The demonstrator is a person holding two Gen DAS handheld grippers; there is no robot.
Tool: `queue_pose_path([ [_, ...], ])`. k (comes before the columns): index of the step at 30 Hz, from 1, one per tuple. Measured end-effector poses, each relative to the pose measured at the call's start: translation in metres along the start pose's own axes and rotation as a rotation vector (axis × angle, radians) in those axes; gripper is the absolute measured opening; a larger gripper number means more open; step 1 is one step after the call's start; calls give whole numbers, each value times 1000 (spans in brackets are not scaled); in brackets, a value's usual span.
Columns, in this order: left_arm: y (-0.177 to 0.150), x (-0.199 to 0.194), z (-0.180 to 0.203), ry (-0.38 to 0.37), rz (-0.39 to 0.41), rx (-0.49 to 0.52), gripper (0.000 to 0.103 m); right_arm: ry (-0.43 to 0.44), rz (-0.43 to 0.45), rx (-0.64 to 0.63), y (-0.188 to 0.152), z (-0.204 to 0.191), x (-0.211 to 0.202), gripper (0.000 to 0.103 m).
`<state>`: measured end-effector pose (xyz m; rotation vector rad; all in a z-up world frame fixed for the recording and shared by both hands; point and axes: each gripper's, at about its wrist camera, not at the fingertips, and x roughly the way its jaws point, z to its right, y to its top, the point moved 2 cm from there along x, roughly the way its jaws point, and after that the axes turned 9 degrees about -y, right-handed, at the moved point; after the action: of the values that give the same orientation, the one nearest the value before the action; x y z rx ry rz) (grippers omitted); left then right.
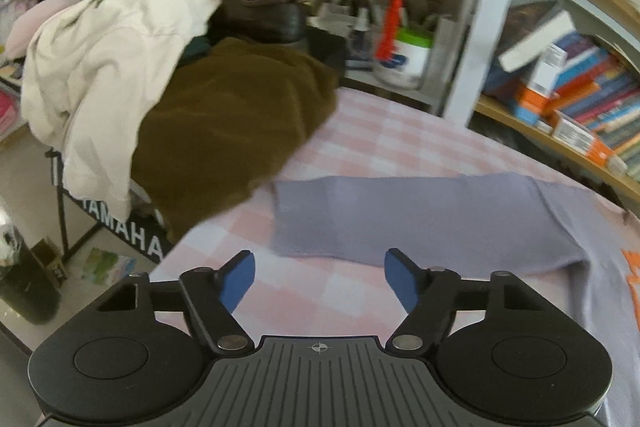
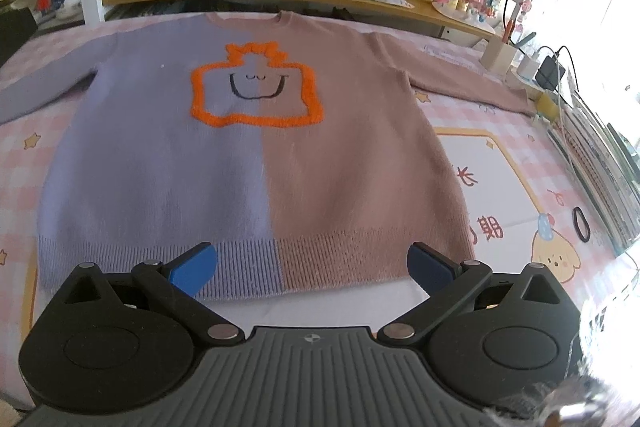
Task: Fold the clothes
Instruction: 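Move the left gripper to the lavender sleeve cuff and grasp it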
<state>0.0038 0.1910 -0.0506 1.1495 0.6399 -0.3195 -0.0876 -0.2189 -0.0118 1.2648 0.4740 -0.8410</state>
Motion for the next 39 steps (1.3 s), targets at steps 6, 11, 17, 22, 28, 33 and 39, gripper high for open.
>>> queue_pose_path([
  [6,3,19,-15,-18,3,-92,50,-16,-10,-25,1,-5,0,103],
  [11,9,30,-22,-50,12,-177,45,-34,-21,-20,3,-3,1,103],
  [17,13,42,-19,-135,18,-265,44,-52,-35,-8,3,2,4,103],
  [22,11,45,-12,-201,10,-369,44,-54,-39,-2,4,2,6,103],
  [28,11,53,-9,-246,5,-469,40,-56,-37,-1,5,2,7,103],
  [33,11,60,-1,-254,-15,-466,29,-60,-37,4,5,4,8,103],
  [39,12,62,8,-256,-34,-442,29,-64,-31,8,5,5,7,103],
])
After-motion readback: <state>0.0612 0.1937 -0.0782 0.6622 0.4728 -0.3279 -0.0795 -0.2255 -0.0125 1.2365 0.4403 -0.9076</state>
